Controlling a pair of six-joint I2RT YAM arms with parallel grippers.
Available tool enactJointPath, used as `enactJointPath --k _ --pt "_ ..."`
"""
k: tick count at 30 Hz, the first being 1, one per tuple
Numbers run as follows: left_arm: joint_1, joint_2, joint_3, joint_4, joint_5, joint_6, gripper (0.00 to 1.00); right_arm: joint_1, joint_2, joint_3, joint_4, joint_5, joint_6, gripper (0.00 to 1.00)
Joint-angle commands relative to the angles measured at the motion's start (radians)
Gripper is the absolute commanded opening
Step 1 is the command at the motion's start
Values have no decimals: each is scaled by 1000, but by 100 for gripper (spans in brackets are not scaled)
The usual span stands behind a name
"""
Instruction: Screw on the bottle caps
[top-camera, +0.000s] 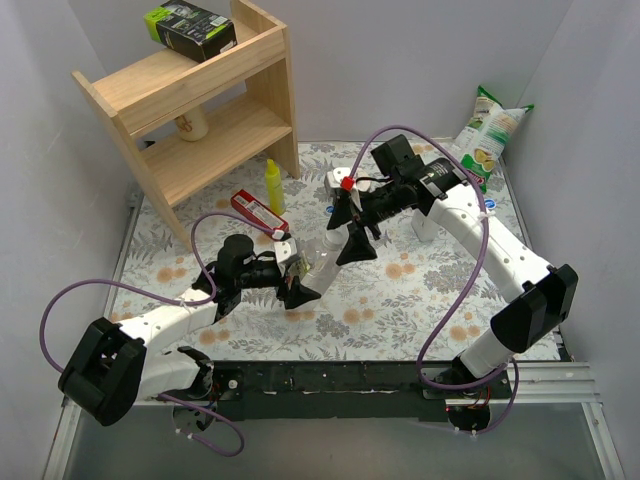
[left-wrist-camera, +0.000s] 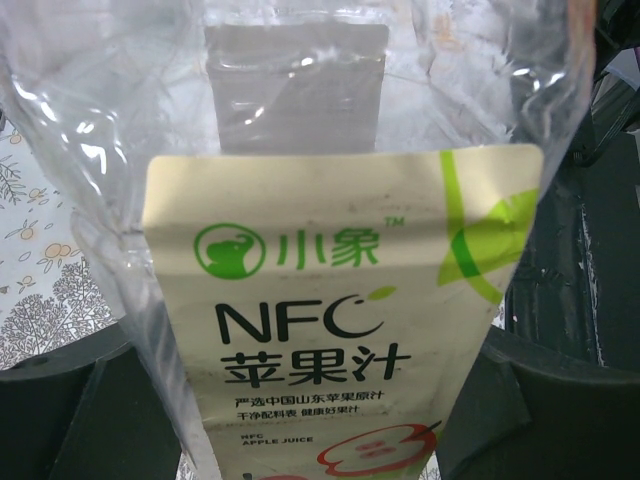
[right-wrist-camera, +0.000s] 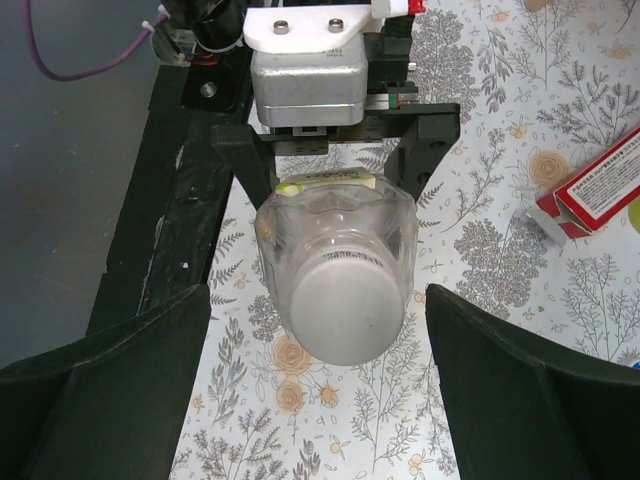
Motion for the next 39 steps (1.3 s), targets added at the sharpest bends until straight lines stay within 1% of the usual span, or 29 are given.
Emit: enactJointPath --k 1,5,9,12,17,20,21,22,23,24,25,26,27,28,29,30,33,35,36,39 --pt "2 -1 37 11 8 -9 0 5 -13 4 -24 -55 -33 93" --pt "11 13 36 48 -33 -101 0 7 -36 -24 -60 -49 -53 91" --pt "40 24 33 102 -42 -167 0 7 -71 -94 -73 -9 -54 91" --pt "49 24 37 112 -53 -184 0 7 -97 -129 -78 11 -51 91" --pt "72 29 43 128 -53 -220 0 7 -134 -180 -50 74 1 91" --pt "77 30 51 123 -45 -213 0 7 -140 -188 -29 112 47 91" --pt "77 30 60 97 -32 -198 0 7 -143 -185 -15 143 58 91" --pt "77 32 69 70 22 -125 0 7 -143 -182 -9 163 78 91" --pt "77 35 77 30 52 -87 0 0 -141 -160 -4 180 81 90" --pt "77 38 97 -63 80 -36 0 -3 -134 -145 -4 191 78 90" --pt "77 44 112 -137 147 28 0 -9 -126 -125 -26 191 49 90" --pt "77 50 138 -230 162 201 0 -18 -115 -96 -47 189 11 89" --pt "77 53 158 -413 172 272 0 -18 -99 -44 -78 179 -32 89" --pt "77 62 195 -494 174 340 0 -18 -94 -19 -145 168 -81 88" --pt "78 65 212 -572 171 494 0 -18 -91 -2 -182 159 -205 87" --pt "80 70 226 -702 166 564 0 -18 -94 13 -207 142 -252 87" --pt "82 82 272 -852 145 725 0 -7 -111 10 -247 136 -390 87" --pt "83 84 289 -871 142 735 0 14 -117 -2 -265 140 -454 86" --pt "83 84 290 -866 145 728 0 25 -129 -11 -259 163 -500 86" --pt "83 71 287 -826 154 695 0 72 -170 -73 -215 211 -568 85"
